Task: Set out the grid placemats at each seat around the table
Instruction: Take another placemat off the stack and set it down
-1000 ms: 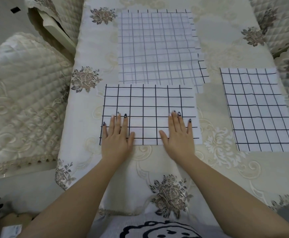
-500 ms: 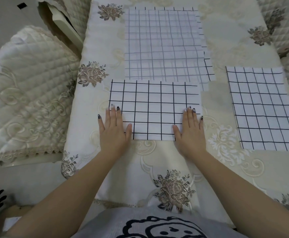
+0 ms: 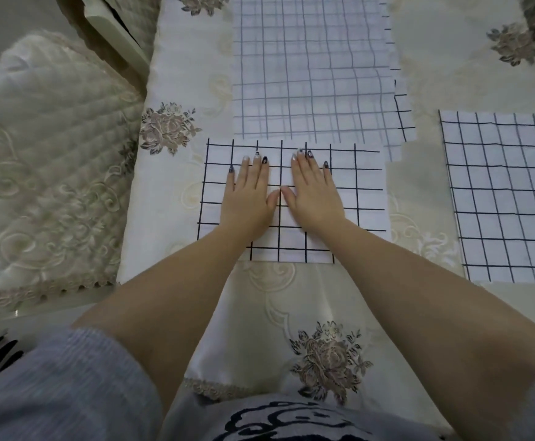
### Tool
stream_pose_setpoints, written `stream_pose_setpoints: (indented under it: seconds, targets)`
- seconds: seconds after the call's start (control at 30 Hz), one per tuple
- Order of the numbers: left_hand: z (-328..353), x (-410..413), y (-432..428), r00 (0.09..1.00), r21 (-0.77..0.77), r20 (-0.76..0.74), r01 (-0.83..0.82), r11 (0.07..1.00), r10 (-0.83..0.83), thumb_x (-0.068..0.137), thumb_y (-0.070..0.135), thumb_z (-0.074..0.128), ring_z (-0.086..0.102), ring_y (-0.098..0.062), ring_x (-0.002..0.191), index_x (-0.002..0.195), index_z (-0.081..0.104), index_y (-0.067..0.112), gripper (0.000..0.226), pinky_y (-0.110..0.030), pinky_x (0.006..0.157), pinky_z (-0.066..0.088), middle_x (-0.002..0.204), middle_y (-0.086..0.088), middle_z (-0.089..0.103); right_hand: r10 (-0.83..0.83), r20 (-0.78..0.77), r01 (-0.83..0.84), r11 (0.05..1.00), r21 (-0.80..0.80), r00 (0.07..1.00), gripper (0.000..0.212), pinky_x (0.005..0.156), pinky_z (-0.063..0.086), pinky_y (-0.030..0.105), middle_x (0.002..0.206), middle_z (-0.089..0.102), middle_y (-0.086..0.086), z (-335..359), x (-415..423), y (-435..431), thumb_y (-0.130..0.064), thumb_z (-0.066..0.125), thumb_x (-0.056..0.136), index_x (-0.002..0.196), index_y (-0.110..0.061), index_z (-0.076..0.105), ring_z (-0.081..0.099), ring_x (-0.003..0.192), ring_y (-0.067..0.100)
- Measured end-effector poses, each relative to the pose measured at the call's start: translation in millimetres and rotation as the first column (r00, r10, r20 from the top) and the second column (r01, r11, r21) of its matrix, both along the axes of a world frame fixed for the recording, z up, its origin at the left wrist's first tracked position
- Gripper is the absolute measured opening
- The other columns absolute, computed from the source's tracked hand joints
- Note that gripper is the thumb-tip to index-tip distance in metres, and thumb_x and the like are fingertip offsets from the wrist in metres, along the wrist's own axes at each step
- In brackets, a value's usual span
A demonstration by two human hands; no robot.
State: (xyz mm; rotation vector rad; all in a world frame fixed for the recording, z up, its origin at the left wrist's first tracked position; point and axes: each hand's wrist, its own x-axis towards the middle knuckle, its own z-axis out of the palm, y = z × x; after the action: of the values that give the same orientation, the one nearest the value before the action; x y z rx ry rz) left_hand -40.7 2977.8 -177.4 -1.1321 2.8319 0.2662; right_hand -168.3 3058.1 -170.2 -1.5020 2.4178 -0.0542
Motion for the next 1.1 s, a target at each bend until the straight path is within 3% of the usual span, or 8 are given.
stream_pose_setpoints:
  seconds: [0.3, 0.57, 0.63, 0.73, 0.83, 0.93, 1.03, 1.1]
  targets:
    - [-2.3, 22.1, -6.0, 0.997, 0.005, -0.002, -0.071, 0.997, 0.071, 0.097, 0.054, 0.019, -0.002, -0.020, 0.149, 0.154, 0.006, 0.013, 0.071, -0.046, 0.120, 0.000, 0.163, -0.004, 0.003, -0.080, -0.094, 0.081, 0.997, 0.006, 0.992, 0.076, 0.121, -0.002, 0.044, 0.163, -0.005, 0.001, -7.0, -20.6, 28.1, -0.060, 0.006, 0.095, 0.153, -0.012, -0.002, -0.005, 0.149, 0.015]
    - [2.2, 50.1, -13.6, 0.985, 0.022, -0.024, -0.168, 0.985, 0.169, 0.093, 0.054, 0.016, 0.012, -0.023, 0.149, 0.151, 0.019, 0.007, 0.075, -0.047, 0.119, 0.007, 0.160, -0.011, 0.017, -0.183, -0.099, 0.186, 0.982, 0.025, 0.978, 0.074, 0.121, -0.004, 0.042, 0.162, -0.008, 0.003, -2.1, -44.4, 66.5, -0.058, 0.010, 0.097, 0.153, -0.012, -0.007, -0.008, 0.149, 0.017]
    - [7.4, 52.0, -15.2, 0.983, 0.069, -0.073, -0.162, 0.984, 0.167, 0.093, 0.051, 0.026, 0.017, -0.028, 0.147, 0.149, 0.023, 0.001, 0.075, -0.048, 0.118, 0.012, 0.158, -0.016, 0.021, -0.204, -0.054, 0.207, 0.978, 0.038, 0.977, 0.074, 0.121, -0.003, 0.041, 0.162, -0.007, 0.006, 1.9, -45.2, 64.2, -0.056, 0.016, 0.098, 0.153, -0.010, -0.006, -0.007, 0.149, 0.019]
    - [21.7, 55.6, -15.0, 0.930, 0.176, -0.239, -0.240, 0.955, 0.278, 0.090, 0.027, 0.055, 0.031, -0.039, 0.138, 0.145, 0.027, -0.005, 0.071, -0.048, 0.112, 0.026, 0.151, -0.025, 0.030, -0.176, 0.063, 0.177, 0.984, -0.012, 0.982, 0.073, 0.122, 0.001, 0.040, 0.162, 0.000, 0.011, 15.0, -32.1, 58.3, -0.045, 0.033, 0.100, 0.152, -0.004, 0.002, -0.001, 0.149, 0.024]
    - [39.1, 62.6, -12.1, 0.813, 0.279, -0.327, -0.404, 0.871, 0.481, 0.087, 0.017, 0.056, 0.043, -0.037, 0.122, 0.144, 0.030, 0.000, 0.065, -0.046, 0.099, 0.039, 0.139, -0.022, 0.040, 0.047, 0.144, -0.025, 0.988, -0.153, 0.988, 0.069, 0.122, 0.007, 0.036, 0.159, 0.019, 0.014, 32.4, 8.6, 64.1, -0.038, 0.048, 0.096, 0.149, -0.001, 0.023, 0.016, 0.147, 0.026]
    - [49.7, 73.6, -12.7, 0.737, 0.444, -0.246, -0.492, 0.749, 0.630, 0.087, 0.014, 0.055, 0.048, -0.035, 0.116, 0.140, 0.037, 0.002, 0.057, -0.038, 0.093, 0.040, 0.129, -0.021, 0.046, 0.257, 0.050, -0.235, 0.935, -0.267, 0.965, 0.065, 0.115, 0.023, 0.040, 0.145, 0.045, 0.018, 36.0, 60.1, 81.4, -0.031, 0.060, 0.086, 0.139, 0.002, 0.043, 0.042, 0.135, 0.032]
    - [54.7, 83.0, -14.0, 0.698, 0.594, -0.131, -0.514, 0.619, 0.704, 0.085, 0.014, 0.058, 0.054, -0.032, 0.110, 0.135, 0.042, 0.002, 0.054, -0.031, 0.087, 0.041, 0.122, -0.017, 0.054, 0.267, 0.074, -0.247, 0.947, -0.207, 0.961, 0.065, 0.113, 0.032, 0.041, 0.141, 0.049, 0.017, 26.5, 91.4, 87.9, -0.022, 0.060, 0.081, 0.139, 0.002, 0.042, 0.045, 0.130, 0.032]
    - [57.9, 86.4, -12.1, 0.655, 0.698, -0.075, -0.504, 0.509, 0.752, 0.085, 0.015, 0.060, 0.055, -0.028, 0.097, 0.116, 0.052, 0.007, 0.033, -0.032, 0.082, 0.044, 0.106, -0.010, 0.055, 0.229, 0.004, -0.224, 0.955, -0.194, 0.973, 0.063, 0.106, 0.042, 0.044, 0.131, 0.056, 0.017, 18.3, 100.0, 87.0, -0.013, 0.064, 0.074, 0.133, 0.003, 0.049, 0.053, 0.121, 0.033]
